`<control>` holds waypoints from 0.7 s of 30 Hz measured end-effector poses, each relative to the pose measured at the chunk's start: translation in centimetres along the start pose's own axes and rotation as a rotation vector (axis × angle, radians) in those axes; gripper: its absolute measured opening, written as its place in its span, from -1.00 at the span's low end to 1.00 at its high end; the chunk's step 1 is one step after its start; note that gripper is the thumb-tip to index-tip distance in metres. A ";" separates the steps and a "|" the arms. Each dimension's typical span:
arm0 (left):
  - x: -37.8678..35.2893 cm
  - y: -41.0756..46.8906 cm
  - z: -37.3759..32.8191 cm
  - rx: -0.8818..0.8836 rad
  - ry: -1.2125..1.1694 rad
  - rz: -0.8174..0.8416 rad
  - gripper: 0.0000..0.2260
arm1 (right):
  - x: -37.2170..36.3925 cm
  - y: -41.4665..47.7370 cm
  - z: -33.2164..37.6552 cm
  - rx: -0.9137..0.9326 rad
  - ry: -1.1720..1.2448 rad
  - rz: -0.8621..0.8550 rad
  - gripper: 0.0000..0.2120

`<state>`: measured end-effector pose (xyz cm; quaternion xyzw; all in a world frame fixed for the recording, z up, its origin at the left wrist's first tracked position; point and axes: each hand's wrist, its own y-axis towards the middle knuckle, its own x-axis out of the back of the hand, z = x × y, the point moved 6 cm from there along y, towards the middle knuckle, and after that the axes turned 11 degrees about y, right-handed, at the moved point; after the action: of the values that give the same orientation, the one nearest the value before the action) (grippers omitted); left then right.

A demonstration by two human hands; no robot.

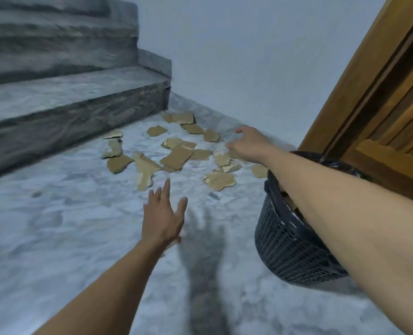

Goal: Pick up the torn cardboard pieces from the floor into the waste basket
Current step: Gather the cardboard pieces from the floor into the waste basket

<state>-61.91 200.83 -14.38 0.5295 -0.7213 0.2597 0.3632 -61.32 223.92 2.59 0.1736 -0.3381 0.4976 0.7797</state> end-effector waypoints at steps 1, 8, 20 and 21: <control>-1.7 -0.4 2.5 0.010 0.075 0.095 -0.31 | -2.1 0.9 -0.2 -0.013 0.022 0.006 -0.38; -9.8 1.1 11.8 -0.080 0.545 0.273 -0.22 | -16.8 5.6 -5.9 -0.188 -0.001 0.208 -0.22; -6.5 13.2 14.4 -0.279 0.645 0.244 -0.24 | -19.8 9.4 -13.2 -0.473 0.058 0.064 -0.07; -6.2 14.1 14.5 -0.257 0.642 0.239 -0.23 | -19.8 9.9 -13.7 -0.480 0.033 0.059 -0.05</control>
<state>-77.80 197.72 -27.91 0.2831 -0.6540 0.3606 0.6018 -70.79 223.63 -21.65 -0.0346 -0.4385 0.4283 0.7893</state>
